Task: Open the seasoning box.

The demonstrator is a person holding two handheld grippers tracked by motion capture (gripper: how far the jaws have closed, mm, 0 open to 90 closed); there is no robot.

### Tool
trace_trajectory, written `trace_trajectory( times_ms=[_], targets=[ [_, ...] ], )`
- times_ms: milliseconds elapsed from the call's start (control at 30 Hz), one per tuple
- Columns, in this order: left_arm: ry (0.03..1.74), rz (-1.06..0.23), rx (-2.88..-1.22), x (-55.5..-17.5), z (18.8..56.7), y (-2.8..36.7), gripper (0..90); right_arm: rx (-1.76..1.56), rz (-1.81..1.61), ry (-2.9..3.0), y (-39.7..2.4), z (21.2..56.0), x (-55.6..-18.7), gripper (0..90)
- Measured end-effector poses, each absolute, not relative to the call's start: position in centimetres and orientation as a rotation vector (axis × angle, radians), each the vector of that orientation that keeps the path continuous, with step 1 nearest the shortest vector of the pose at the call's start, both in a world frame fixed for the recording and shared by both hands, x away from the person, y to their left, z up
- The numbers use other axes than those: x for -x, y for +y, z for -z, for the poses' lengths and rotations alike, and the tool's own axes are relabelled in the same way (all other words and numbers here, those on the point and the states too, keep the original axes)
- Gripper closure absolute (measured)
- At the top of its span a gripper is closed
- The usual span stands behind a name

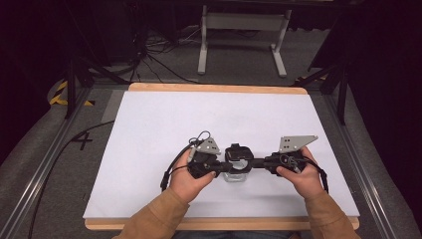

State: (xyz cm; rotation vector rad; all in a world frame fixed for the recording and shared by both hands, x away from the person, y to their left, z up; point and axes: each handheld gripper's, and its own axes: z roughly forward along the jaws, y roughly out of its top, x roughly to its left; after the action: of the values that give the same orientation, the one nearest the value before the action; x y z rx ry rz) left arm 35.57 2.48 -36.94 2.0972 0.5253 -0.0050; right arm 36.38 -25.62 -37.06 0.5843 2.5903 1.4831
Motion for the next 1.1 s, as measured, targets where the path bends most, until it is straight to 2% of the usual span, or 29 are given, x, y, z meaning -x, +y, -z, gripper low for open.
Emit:
trace_trajectory(
  times_ms=[500, 1100],
  targets=[
    [0.511, -0.046, -2.058, -35.9, 36.9, 1.6, 89.7, -0.605, -1.462, 2.602, -25.3, 38.0, -35.9, 90.0],
    [0.581, -0.110, -1.919, -38.7, 34.2, 2.0, 89.7, -0.633, -1.464, 2.571, -25.2, 38.4, -35.6, 90.0]
  ],
)
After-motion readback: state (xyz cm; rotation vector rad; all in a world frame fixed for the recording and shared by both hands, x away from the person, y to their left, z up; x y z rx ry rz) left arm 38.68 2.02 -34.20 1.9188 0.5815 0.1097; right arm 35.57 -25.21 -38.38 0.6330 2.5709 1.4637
